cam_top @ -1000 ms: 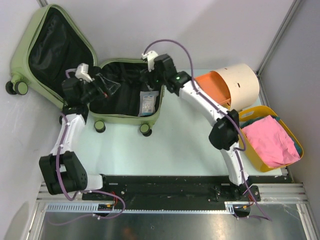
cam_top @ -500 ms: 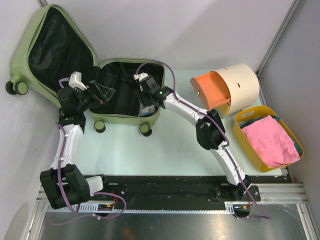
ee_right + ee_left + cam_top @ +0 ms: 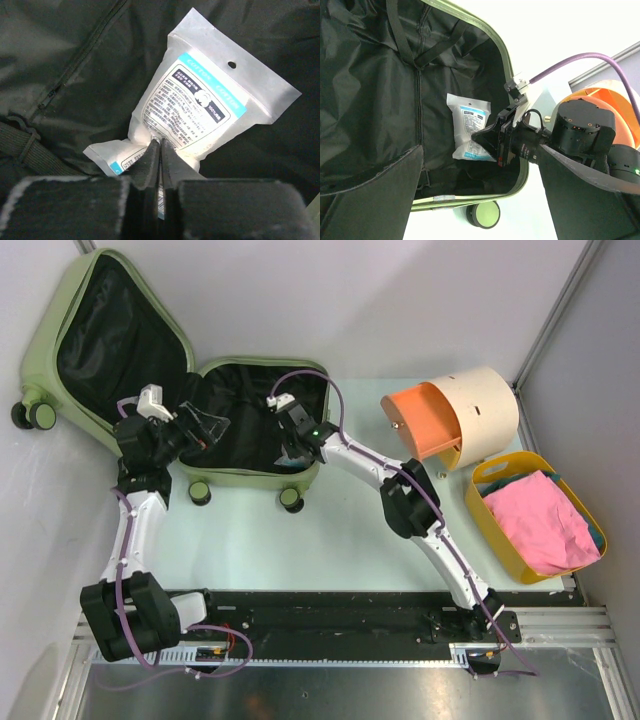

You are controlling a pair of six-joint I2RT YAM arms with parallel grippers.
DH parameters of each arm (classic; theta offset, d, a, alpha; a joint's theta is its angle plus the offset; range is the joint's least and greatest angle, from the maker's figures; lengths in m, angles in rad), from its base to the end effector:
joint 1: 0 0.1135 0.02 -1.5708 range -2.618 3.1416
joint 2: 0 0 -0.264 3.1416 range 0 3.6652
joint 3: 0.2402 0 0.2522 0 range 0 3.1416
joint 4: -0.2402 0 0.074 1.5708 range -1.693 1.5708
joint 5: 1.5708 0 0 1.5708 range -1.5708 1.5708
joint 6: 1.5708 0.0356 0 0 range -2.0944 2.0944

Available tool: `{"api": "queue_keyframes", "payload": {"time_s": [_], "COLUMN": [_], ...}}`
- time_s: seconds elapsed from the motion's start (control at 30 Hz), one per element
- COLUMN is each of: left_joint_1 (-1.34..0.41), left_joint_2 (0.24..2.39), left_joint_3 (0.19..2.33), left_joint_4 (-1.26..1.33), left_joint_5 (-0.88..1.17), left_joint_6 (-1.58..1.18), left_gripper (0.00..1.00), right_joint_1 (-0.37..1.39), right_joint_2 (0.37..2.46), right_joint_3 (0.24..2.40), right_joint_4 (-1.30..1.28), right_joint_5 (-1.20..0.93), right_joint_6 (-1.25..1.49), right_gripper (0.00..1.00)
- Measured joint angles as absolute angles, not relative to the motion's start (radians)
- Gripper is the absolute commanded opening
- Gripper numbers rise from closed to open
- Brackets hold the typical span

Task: Open, take out, and arrange the luggage

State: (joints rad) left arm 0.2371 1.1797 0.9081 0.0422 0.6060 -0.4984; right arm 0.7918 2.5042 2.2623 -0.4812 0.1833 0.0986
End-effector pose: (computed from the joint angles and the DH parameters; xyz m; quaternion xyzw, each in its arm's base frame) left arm 0.2691 0.0442 0.3262 -0.0957 0.7644 -0.3090 0.5577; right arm 0.4023 0.3983 0.1980 -0.2729 0.8665 0.1011 0.4056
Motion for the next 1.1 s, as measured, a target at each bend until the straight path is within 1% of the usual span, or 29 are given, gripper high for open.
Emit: {"api": "queue_keyframes", "payload": {"time_s": [0.17, 0.3, 0.37, 0.47, 0.57, 0.63, 0.77, 0.83, 0.9, 1.1], "left_joint_1": [0.237, 0.233, 0.227, 0.198, 0.158, 0.131, 0.090, 0.071, 0.057, 0.032], "left_joint_2": [1.180, 1.180, 1.180, 1.180, 1.180, 1.180, 1.191, 1.197, 1.203, 1.236], "left_joint_3": [0.908, 0.908, 0.908, 0.909, 0.909, 0.910, 0.921, 0.924, 0.925, 0.941], "left_joint_4": [0.043, 0.043, 0.043, 0.043, 0.046, 0.052, 0.069, 0.081, 0.089, 0.095], "left_joint_5": [0.610, 0.625, 0.632, 0.635, 0.640, 0.640, 0.641, 0.640, 0.641, 0.645], "left_joint_6": [-0.499, -0.498, -0.497, -0.495, -0.490, -0.488, -0.488, -0.488, -0.489, -0.489], "left_gripper": [1.00, 1.00, 1.00, 1.00, 1.00, 1.00, 1.00, 1.00, 1.00, 1.00], "right_joint_1": [0.792, 0.787, 0.776, 0.752, 0.679, 0.590, 0.379, 0.302, 0.268, 0.216], "right_joint_2": [2.490, 2.420, 2.340, 2.167, 1.969, 1.857, 1.694, 1.641, 1.603, 1.569], "right_joint_3": [2.263, 2.254, 2.232, 2.187, 2.143, 2.141, 2.128, 2.096, 2.046, 1.864], "right_joint_4": [-0.475, -0.481, -0.484, -0.500, -0.519, -0.545, -0.625, -0.673, -0.715, -0.820], "right_joint_5": [0.160, 0.098, 0.051, -0.053, -0.178, -0.277, -0.384, -0.410, -0.439, -0.497], "right_joint_6": [0.058, -0.028, -0.085, -0.175, -0.257, -0.314, -0.436, -0.497, -0.550, -0.682], "right_gripper": [0.00, 0.00, 0.00, 0.00, 0.00, 0.00, 0.00, 0.00, 0.00, 0.00]}}
